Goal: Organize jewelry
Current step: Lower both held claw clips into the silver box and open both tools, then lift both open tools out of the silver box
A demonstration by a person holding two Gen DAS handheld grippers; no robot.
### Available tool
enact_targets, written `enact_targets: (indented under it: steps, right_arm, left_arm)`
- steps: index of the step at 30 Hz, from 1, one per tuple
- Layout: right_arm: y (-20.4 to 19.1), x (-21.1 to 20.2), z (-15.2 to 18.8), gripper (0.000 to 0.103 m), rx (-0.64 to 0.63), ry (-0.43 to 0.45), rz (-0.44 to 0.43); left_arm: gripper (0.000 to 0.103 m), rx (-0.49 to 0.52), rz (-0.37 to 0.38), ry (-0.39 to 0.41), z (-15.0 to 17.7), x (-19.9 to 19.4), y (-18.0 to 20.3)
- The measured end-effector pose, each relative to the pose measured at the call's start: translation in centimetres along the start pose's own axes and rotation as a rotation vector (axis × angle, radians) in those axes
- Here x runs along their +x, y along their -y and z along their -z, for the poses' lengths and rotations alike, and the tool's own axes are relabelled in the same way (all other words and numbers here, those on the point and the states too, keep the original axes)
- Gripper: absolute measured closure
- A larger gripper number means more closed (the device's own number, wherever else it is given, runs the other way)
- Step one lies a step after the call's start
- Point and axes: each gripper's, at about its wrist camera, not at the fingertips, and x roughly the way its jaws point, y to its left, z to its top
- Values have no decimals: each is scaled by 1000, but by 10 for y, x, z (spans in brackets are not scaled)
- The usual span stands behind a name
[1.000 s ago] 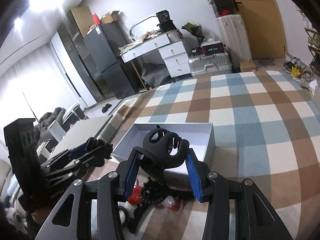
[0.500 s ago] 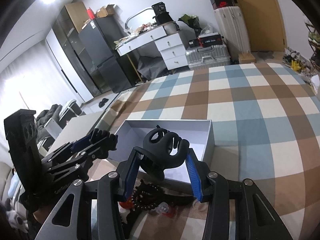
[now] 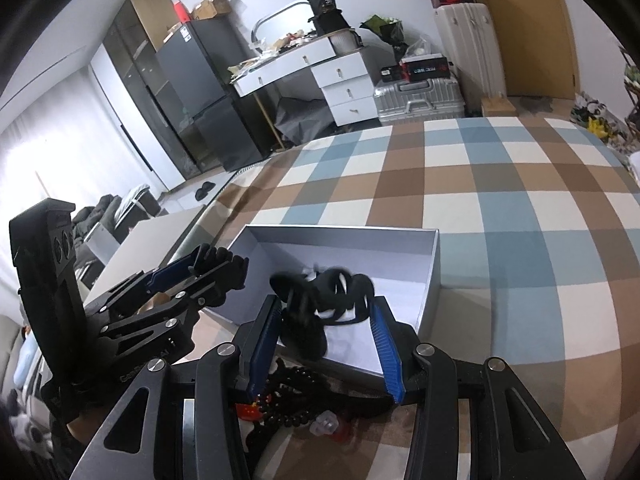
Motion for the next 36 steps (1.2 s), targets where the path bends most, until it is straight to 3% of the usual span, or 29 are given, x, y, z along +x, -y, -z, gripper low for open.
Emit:
enact_targets:
  steps: [9, 17, 22, 26, 30, 33, 36]
  right_arm:
    - [3, -4, 0, 60, -1, 12, 2]
    - [3, -23, 4, 54, -19, 58, 27]
    - [2, -30, 7, 48, -44, 69, 44]
    - [3, -34, 9, 39, -56, 84, 47]
    - [1, -39, 14, 17, -86, 90, 61]
    - [4, -44, 17, 1, -91, 95, 86]
    - [11, -43, 22, 0, -73, 81, 98]
  left_arm:
    - [54, 9, 9, -13, -1, 3, 4]
    - [53, 21, 21, -16, 0, -7, 9]
    - [26, 22, 10, 1, 4, -17, 11]
    - [19, 4, -6, 21, 8, -26, 7]
    - [2, -30, -15, 21, 16, -32, 2]
    - [1, -43, -38, 35, 21, -37, -1]
    - [1, -36, -35, 28, 22, -38, -2]
